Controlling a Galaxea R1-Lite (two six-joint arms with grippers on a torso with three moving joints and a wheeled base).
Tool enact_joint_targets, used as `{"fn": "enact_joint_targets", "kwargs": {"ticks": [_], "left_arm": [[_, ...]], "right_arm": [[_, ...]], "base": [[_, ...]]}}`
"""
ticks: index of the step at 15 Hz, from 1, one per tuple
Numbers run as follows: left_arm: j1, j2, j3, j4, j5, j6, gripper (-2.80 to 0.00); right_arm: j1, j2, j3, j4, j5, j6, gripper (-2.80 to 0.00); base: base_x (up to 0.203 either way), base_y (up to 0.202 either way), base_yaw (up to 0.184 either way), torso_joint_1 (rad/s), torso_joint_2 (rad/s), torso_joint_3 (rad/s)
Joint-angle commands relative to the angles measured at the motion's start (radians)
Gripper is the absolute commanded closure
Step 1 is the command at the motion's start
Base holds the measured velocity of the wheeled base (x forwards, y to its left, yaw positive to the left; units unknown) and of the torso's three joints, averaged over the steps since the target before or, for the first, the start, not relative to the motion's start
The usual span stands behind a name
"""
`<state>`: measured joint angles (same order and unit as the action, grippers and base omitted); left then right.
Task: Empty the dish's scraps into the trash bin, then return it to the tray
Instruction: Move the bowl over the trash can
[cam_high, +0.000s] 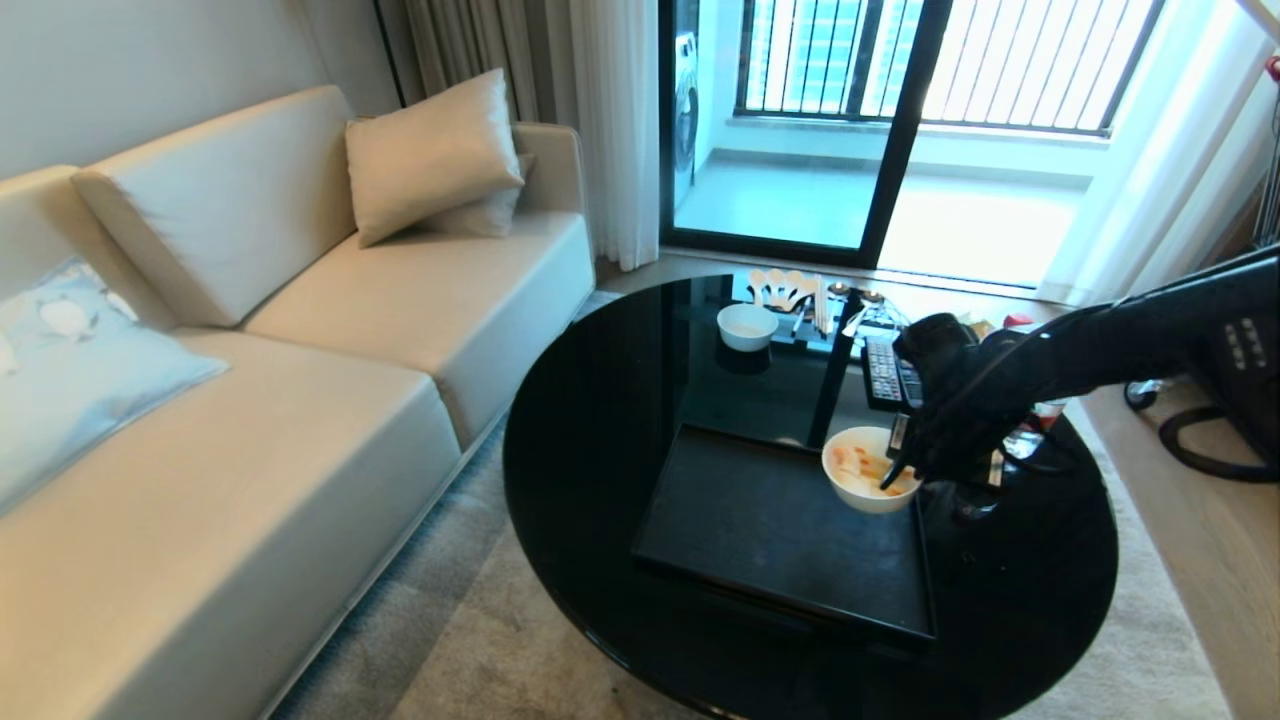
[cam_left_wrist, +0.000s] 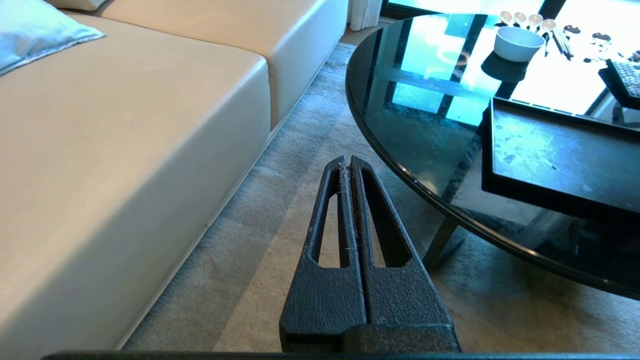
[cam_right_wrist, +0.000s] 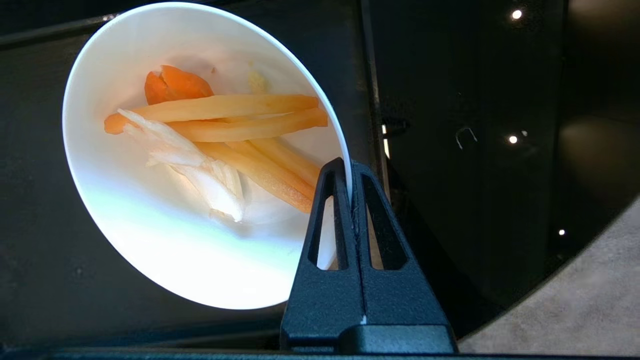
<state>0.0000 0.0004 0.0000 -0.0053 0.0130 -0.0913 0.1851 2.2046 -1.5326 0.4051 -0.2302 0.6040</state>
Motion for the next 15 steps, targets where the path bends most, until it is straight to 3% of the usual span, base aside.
{"fn": "enact_joint_targets", "kwargs": {"ticks": [1,15], "left_arm": [[0.0,0.0,0.0,-0.001,0.001,-0.001,0.0],[0.0,0.0,0.0,-0.001,0.001,-0.001,0.0]], "right_arm": [[-0.001,-0.118,0.07,0.0,-0.001,0.003,0.0],[-0.018,-0.784,0.769,-0.105,0.059,0.013,0.0]], "base": [[0.0,0.0,0.0,0.0,0.0,0.0],[0.0,0.0,0.0,0.0,0.0,0.0]]}}
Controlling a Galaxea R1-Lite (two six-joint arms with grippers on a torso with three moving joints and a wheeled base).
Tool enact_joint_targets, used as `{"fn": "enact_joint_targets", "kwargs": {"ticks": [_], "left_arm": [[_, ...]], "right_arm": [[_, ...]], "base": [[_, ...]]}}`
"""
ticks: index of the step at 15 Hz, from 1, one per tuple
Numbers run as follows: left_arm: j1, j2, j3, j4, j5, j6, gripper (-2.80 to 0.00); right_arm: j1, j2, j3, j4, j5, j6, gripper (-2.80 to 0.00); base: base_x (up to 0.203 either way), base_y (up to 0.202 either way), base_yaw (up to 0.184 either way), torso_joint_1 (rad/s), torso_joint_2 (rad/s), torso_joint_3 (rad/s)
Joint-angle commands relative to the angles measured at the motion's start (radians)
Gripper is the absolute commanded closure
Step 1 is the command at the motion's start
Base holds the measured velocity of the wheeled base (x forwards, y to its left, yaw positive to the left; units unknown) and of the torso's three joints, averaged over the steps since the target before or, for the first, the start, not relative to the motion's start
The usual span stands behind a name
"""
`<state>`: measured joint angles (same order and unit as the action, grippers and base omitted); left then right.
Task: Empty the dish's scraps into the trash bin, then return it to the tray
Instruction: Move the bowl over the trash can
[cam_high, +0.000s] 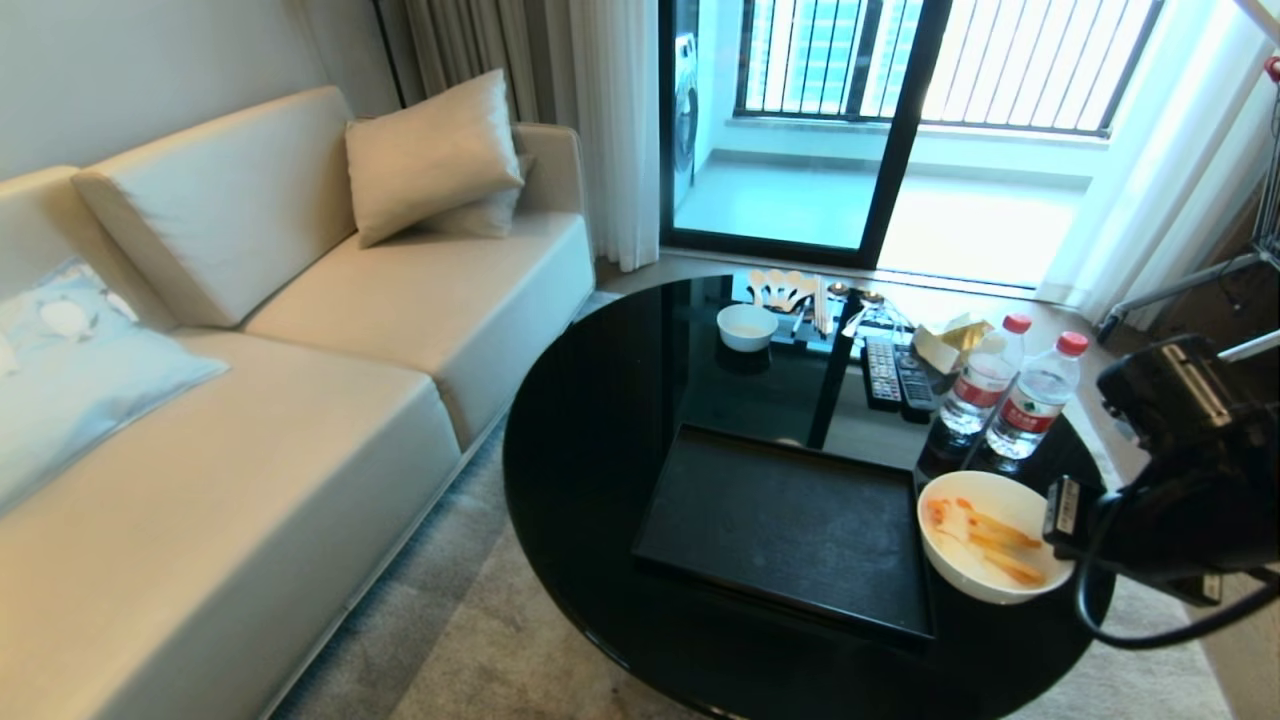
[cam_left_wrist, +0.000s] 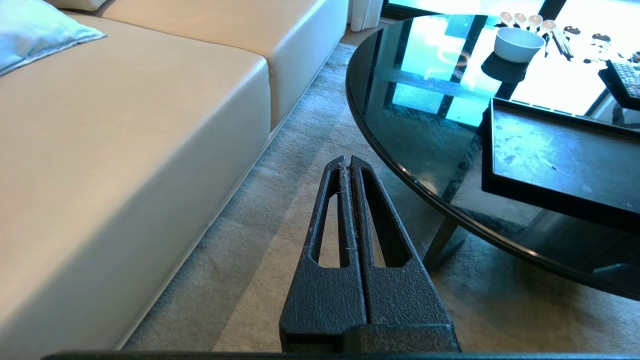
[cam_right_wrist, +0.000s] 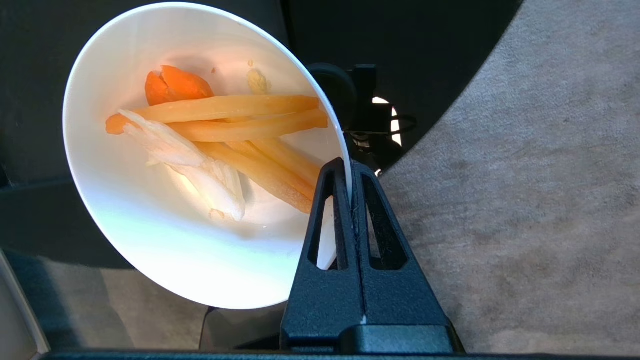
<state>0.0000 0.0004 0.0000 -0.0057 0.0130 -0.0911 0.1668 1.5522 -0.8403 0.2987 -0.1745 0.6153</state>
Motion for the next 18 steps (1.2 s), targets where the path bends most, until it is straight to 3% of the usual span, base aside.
{"fn": "enact_joint_targets", "kwargs": {"ticks": [1,5,10,15,18], "left_arm": [[0.0,0.0,0.0,0.0,0.001,-0.001,0.0],[0.0,0.0,0.0,0.0,0.001,-0.001,0.0],[0.0,0.0,0.0,0.0,0.001,-0.001,0.0],[0.0,0.0,0.0,0.0,0.001,-0.001,0.0],[0.0,0.0,0.0,0.0,0.001,-0.001,0.0]], "right_arm": [[0.002,-0.178,0.115,0.001,0.012,-0.002,0.0],[0.003,-0.339,0.243,0.002,0.022,-0.026,0.0],[0.022,-0.433,0.306,0.014,0.006,-0.083,0.0],[0.137,-0.529,0.397,0.02,-0.056,-0.08,0.0],[0.135,-0.541,0.396,0.077,-0.057,-0.077,0.0]], "base": [[0.0,0.0,0.0,0.0,0.0,0.0],[0.0,0.0,0.0,0.0,0.0,0.0],[0.0,0.0,0.0,0.0,0.0,0.0],[0.0,0.0,0.0,0.0,0.0,0.0],[0.0,0.0,0.0,0.0,0.0,0.0]]}}
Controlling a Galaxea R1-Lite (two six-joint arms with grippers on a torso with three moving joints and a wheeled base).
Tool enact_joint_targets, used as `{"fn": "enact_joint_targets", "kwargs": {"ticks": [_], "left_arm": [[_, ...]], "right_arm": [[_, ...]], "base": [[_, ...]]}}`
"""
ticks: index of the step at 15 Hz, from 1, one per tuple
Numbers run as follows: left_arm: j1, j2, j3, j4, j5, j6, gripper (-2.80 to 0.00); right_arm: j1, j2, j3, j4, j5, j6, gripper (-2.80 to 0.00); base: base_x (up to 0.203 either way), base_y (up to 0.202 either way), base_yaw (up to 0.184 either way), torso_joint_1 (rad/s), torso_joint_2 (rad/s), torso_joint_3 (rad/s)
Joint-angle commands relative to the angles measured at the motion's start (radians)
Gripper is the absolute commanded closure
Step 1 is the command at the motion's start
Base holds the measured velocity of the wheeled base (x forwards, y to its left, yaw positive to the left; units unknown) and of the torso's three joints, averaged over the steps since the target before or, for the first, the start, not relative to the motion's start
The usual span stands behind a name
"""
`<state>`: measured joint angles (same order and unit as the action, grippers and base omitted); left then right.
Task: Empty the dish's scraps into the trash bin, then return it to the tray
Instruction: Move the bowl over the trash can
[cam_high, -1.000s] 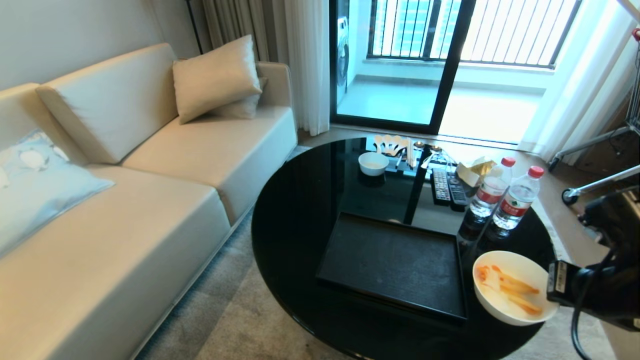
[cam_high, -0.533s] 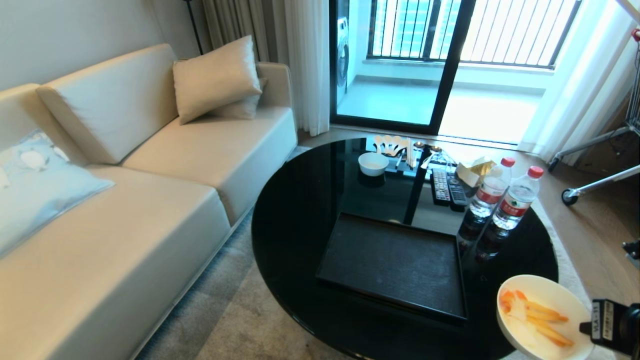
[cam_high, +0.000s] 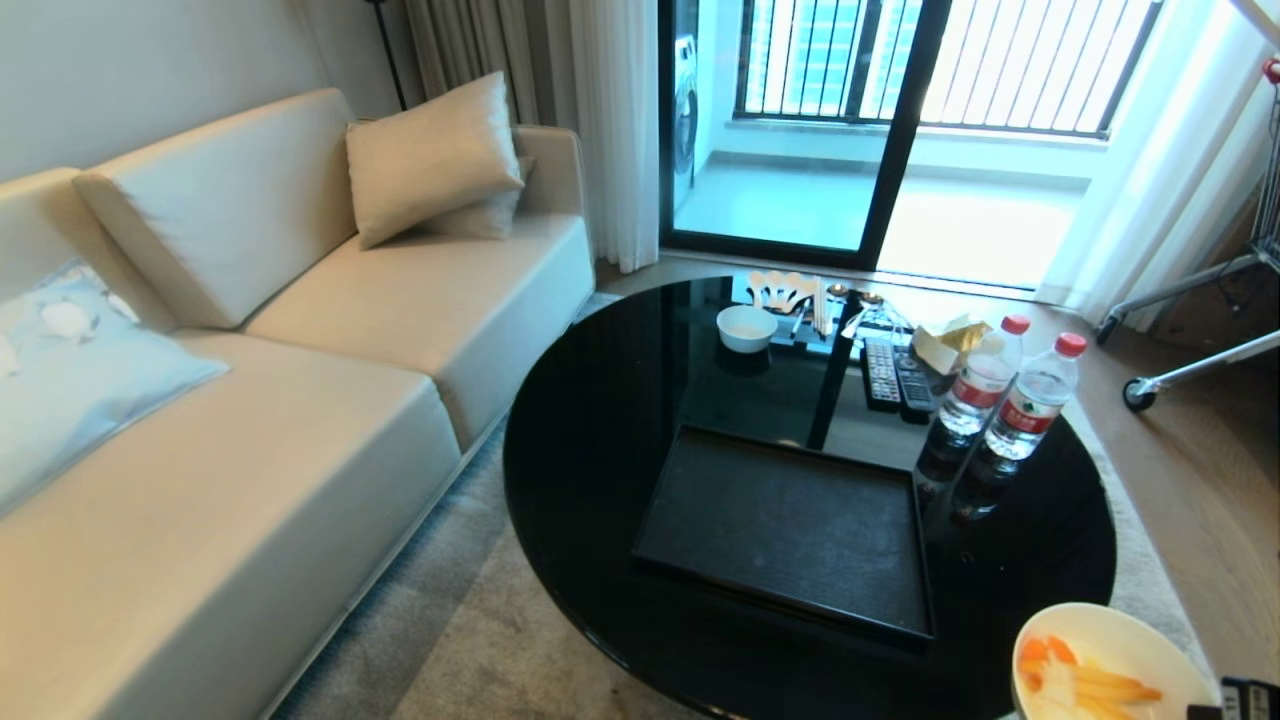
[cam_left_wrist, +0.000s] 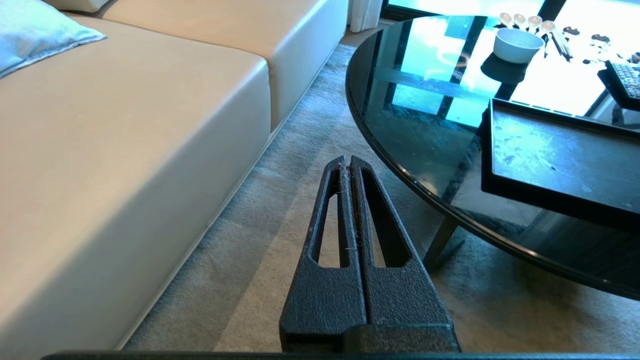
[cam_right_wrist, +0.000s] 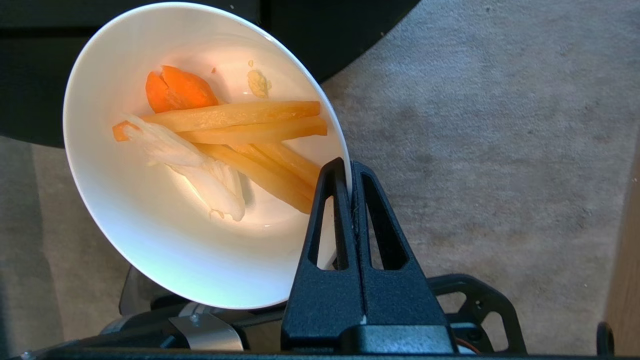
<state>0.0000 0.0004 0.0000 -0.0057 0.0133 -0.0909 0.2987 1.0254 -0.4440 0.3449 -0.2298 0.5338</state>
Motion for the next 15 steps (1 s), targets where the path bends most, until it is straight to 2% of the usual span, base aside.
{"fn": "enact_joint_targets", "kwargs": {"ticks": [1,15], "left_arm": [[0.0,0.0,0.0,0.0,0.0,-0.001,0.0],[0.0,0.0,0.0,0.0,0.0,-0.001,0.0]], "right_arm": [[0.002,-0.015,0.0,0.057,0.0,0.007,0.0],[-0.007,0.028,-0.015,0.057,0.006,0.014,0.0]], "base": [[0.0,0.0,0.0,0.0,0.0,0.0],[0.0,0.0,0.0,0.0,0.0,0.0]]}}
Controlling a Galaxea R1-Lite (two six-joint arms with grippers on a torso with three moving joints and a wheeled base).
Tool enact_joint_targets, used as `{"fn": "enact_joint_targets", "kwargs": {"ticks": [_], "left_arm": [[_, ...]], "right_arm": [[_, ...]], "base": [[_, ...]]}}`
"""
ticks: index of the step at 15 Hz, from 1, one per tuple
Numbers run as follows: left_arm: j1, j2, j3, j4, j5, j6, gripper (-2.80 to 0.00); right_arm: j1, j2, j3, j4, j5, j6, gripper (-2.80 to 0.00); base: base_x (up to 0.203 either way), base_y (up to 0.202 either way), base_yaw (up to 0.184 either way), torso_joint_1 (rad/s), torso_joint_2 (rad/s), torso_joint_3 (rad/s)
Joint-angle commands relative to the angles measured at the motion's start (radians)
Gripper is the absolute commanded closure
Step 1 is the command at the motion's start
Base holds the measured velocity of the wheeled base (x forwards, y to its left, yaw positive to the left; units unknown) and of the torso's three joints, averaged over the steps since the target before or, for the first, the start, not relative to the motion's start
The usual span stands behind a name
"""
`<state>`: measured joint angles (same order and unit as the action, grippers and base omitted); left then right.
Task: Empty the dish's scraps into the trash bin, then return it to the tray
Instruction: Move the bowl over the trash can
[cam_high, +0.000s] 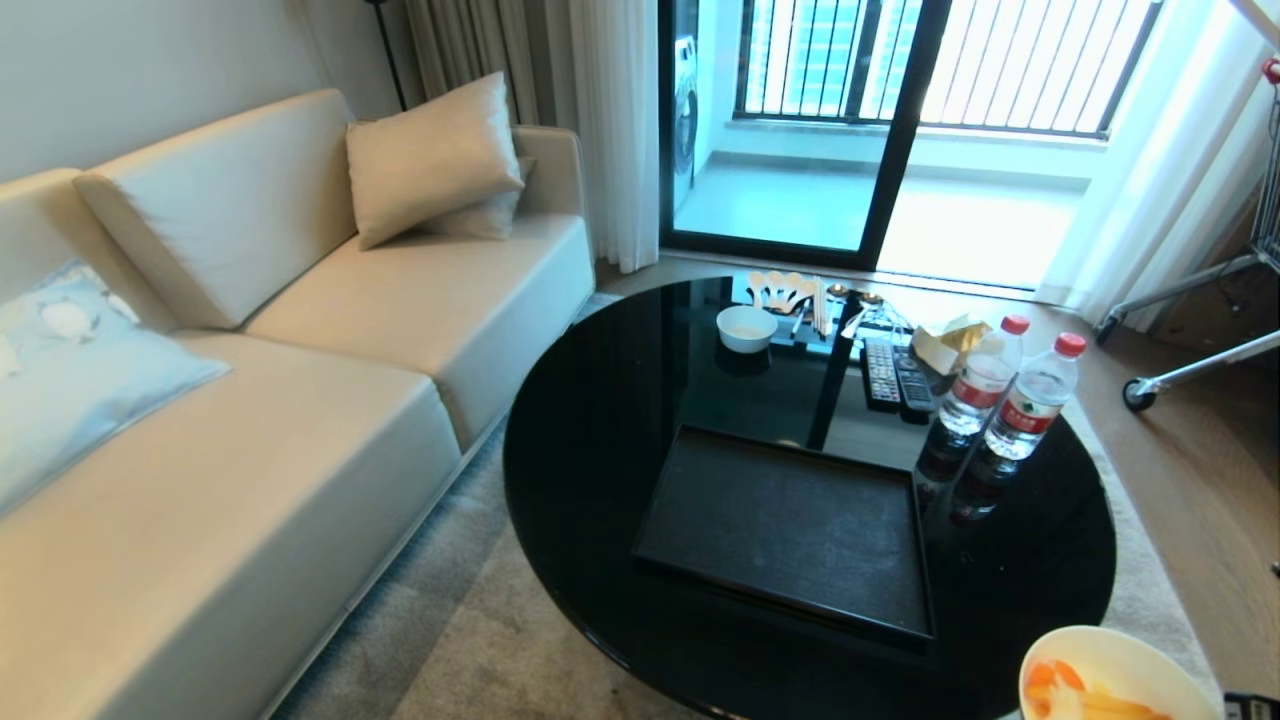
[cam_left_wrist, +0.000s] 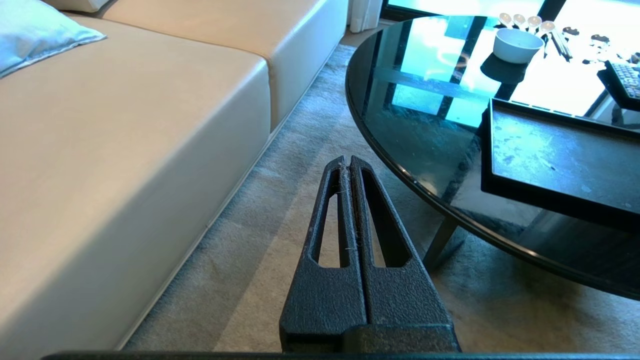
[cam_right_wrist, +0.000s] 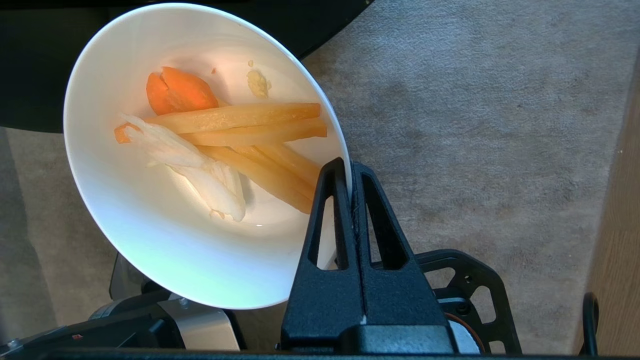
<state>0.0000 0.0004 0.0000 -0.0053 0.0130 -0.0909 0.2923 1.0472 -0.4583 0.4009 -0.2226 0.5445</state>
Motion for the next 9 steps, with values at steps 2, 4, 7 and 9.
{"fn": "enact_joint_targets", "kwargs": {"ticks": [2,4,7,9], "left_arm": [[0.0,0.0,0.0,-0.001,0.001,-0.001,0.0],[0.0,0.0,0.0,-0.001,0.001,-0.001,0.0],[0.0,0.0,0.0,-0.001,0.001,-0.001,0.0],[0.0,0.0,0.0,-0.001,0.001,-0.001,0.0]], "right_arm": [[-0.001,0.008,0.0,-0.001,0.0,0.003,0.0],[-0.001,0.008,0.004,0.001,0.0,0.003,0.0],[0.001,0.005,0.001,0.001,-0.003,0.04,0.0],[0.001,0.005,0.001,0.002,-0.004,0.041,0.0]], "base": [[0.0,0.0,0.0,0.0,0.0,0.0],[0.0,0.0,0.0,0.0,0.0,0.0],[0.0,0.0,0.0,0.0,0.0,0.0],[0.0,0.0,0.0,0.0,0.0,0.0]]}}
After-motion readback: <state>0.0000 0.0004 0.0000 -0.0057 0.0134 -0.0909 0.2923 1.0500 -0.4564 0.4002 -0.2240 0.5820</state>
